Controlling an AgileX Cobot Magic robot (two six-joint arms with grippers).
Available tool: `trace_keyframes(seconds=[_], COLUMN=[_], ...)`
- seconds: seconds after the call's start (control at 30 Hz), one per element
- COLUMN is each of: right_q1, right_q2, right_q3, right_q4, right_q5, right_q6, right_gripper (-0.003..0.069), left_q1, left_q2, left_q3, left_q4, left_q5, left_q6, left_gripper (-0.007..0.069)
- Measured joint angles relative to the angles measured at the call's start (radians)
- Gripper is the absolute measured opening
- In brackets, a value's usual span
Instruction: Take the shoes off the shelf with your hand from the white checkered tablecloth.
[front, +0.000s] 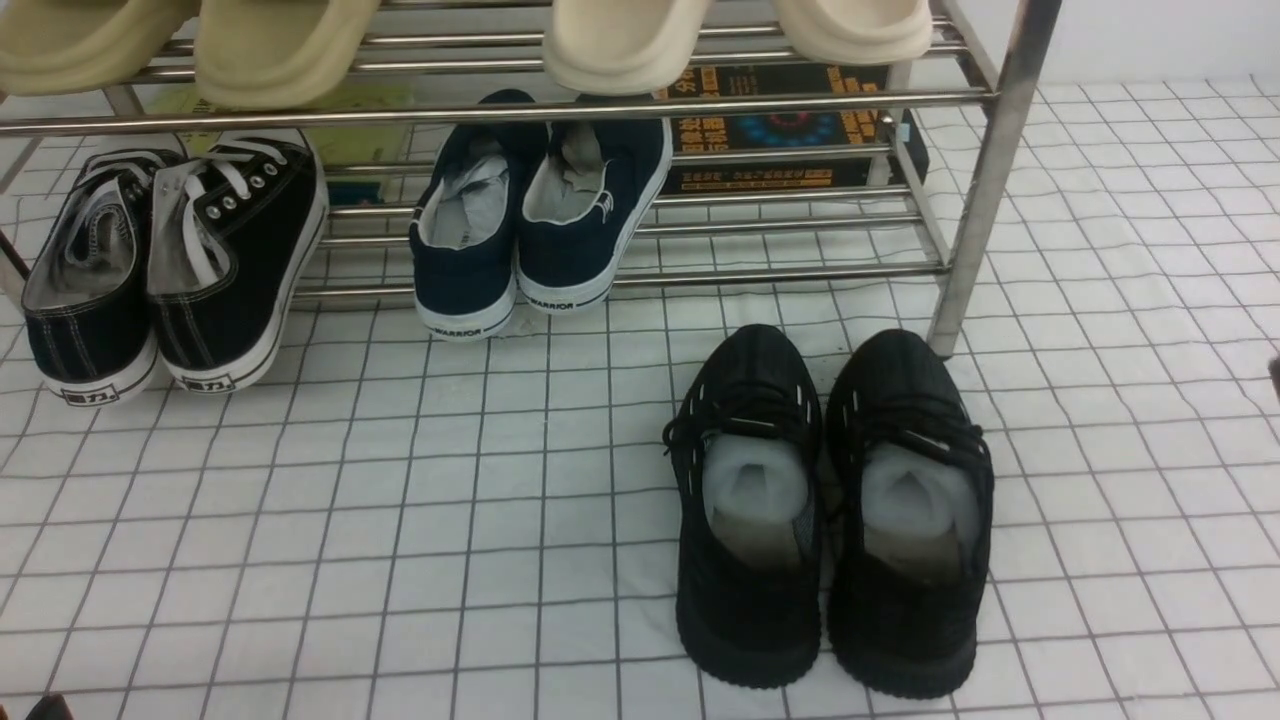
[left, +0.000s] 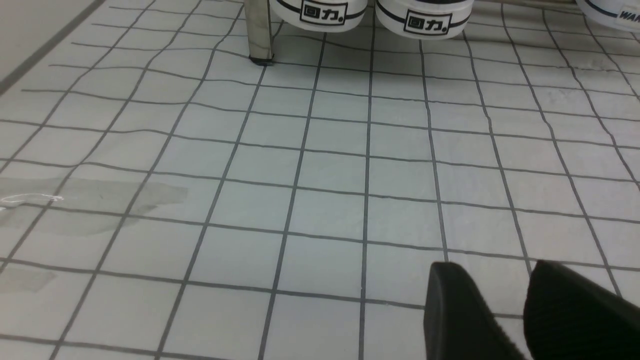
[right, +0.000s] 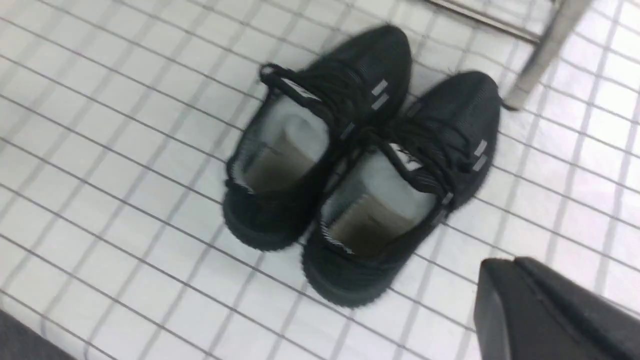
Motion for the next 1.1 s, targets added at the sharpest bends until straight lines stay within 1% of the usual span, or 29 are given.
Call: trace_keyframes(seconds=[0.1, 0.23, 0.3, 0.33, 0.37, 0.47, 0.7, 1.0, 1.07, 1.1], right_q1=[0.0, 0.0, 0.0, 0.0, 0.0, 0.0, 0.0, 0.0, 0.0, -0.006], right_q2=[-0.153, -0.231, -0.242, -0.243, -0.245, -0.245, -0.245, -0.246, -0.25, -0.268], right_q3=[0.249, 0.49, 0.557, 0.562, 0.596, 0.634, 0.685, 0.698, 0.707, 0.723], right_q4=[0.01, 0.009, 0.005, 0.005, 0.002, 0.002, 0.002, 0.001, 0.007, 0.027], right_q5=[-0.264, -0.57, -0.67, -0.678, -0.731, -0.766, -0.763, -0.762, -0.763, -0.763], right_q6=[0.024, 0.03, 0.03, 0.03, 0.03, 0.03, 0.03, 0.03, 0.027, 0.002], right_gripper=[-0.0015, -0.0013, -0.0011, -0.0011, -0.0011, -0.001, -0.0005, -0.0001, 0.0, 0.0001], left_q1=[0.0, 0.0, 0.0, 0.0, 0.0, 0.0, 0.0, 0.0, 0.0, 0.0], left_q2=[0.0, 0.0, 0.0, 0.0, 0.0, 0.0, 0.0, 0.0, 0.0, 0.0], left_q3=[0.0, 0.0, 0.0, 0.0, 0.0, 0.0, 0.0, 0.0, 0.0, 0.0], left_q4=[0.0, 0.0, 0.0, 0.0, 0.0, 0.0, 0.0, 0.0, 0.0, 0.0], left_q5=[0.0, 0.0, 0.0, 0.0, 0.0, 0.0, 0.0, 0.0, 0.0, 0.0], left_q6=[0.0, 0.0, 0.0, 0.0, 0.0, 0.0, 0.0, 0.0, 0.0, 0.0], left_gripper=[0.024, 0.024, 0.024, 0.024, 0.024, 0.024, 0.024, 0.024, 0.024, 0.024])
